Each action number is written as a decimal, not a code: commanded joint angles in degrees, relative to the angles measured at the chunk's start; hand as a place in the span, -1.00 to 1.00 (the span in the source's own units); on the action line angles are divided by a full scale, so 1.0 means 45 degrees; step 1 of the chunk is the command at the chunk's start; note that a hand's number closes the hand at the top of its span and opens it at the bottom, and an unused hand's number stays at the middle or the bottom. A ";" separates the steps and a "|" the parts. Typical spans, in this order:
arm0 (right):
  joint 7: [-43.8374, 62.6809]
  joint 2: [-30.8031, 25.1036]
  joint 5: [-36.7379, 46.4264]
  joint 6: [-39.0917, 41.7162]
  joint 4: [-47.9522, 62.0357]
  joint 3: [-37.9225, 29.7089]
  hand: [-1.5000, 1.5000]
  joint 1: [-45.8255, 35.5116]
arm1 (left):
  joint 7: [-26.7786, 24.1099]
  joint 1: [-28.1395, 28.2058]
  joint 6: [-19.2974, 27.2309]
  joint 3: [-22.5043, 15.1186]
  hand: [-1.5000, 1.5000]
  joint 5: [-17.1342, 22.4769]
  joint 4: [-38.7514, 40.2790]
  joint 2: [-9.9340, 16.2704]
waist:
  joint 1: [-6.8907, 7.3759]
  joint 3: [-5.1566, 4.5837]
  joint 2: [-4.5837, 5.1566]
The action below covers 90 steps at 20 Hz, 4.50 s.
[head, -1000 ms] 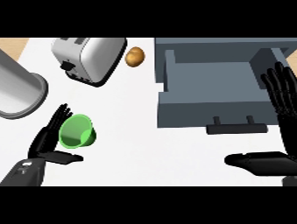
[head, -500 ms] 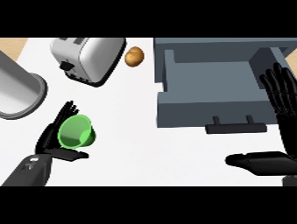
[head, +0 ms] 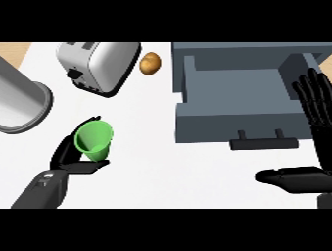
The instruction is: Pick up the cup, place it into the drawer and close the drawer
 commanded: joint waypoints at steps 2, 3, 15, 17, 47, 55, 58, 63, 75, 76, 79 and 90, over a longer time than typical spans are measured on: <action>0.0147 0.0017 -0.0050 0.0032 -0.0266 0.0028 -1.00 0.0229 | -0.1716 0.0415 -0.3025 -0.0270 1.00 0.0082 -0.0207 -0.0270 | 0.0068 0.0009 -0.0068; -0.0391 0.0394 0.0356 -0.0163 -0.0111 0.0343 -1.00 0.0754 | -0.1097 -0.0254 -0.3114 -0.0109 1.00 0.0310 -0.0213 -0.0291 | -0.0052 0.0008 -0.0037; -0.0231 -0.0163 0.0409 -0.0109 0.0529 -0.0172 -1.00 -0.0304 | -0.1573 0.0347 -0.0400 0.2547 1.00 0.3075 -0.0854 -0.0158 | 0.0314 0.0018 -0.0050; -0.0419 -0.0009 0.0281 -0.0086 0.0444 -0.0147 -1.00 -0.0080 | -0.2277 0.0697 -0.0142 0.2466 1.00 0.2926 -0.1014 -0.0179 | 0.0216 0.0026 -0.0074; -0.0934 -0.0343 -0.0131 0.0451 0.0771 -0.1020 -1.00 0.0526 | 0.7016 -0.4341 0.4927 -0.0901 1.00 0.2765 -1.0306 -0.2487 | 0.0350 0.0078 -0.0182; -0.0260 -0.0968 -0.0938 0.1056 -0.0002 -0.1669 -1.00 0.0715 | 0.8130 -0.6542 0.7673 -0.2727 1.00 0.2927 -0.8929 -0.2840 | 0.0138 0.0066 -0.0155; -0.1217 -0.0410 -0.0352 0.0872 0.0675 -0.1310 -1.00 0.1082 | 0.8525 -0.6779 0.8534 -0.3408 1.00 0.3520 -0.8751 -0.2842 | 0.0176 0.0068 -0.0152; -0.0414 -0.0992 -0.0962 0.1198 0.0548 -0.1619 -1.00 0.0216 | 0.8453 -0.9244 0.8871 -0.3253 1.00 0.4615 -0.5645 -0.2842 | -0.0076 0.0068 -0.0068; -0.0187 -0.0389 -0.0267 0.0532 0.1014 -0.0924 -1.00 -0.0799 | 0.7251 -0.9442 1.0176 -0.7043 1.00 0.7164 -0.3404 -0.2843 | -0.0321 0.0072 -0.0020; -0.0222 -0.0779 -0.0604 0.0736 0.0774 -0.1499 -1.00 -0.0561 | 0.7324 -0.9603 1.0123 -0.6932 1.00 0.7403 -0.3320 -0.2843 | -0.0284 0.0071 -0.0044; -0.0783 -0.0652 -0.0397 0.1025 0.1021 -0.1186 -1.00 -0.0058 | 0.7792 -0.9989 1.0758 -0.7929 1.00 0.7527 -0.2751 -0.2843 | -0.0524 0.0080 0.0007; 0.0120 -0.0885 -0.0963 0.0980 0.0635 -0.1521 -1.00 -0.0771 | 0.8465 -0.9501 1.1332 -1.0959 -1.00 0.7952 -0.2312 -0.2843 | -0.0854 0.0080 0.0097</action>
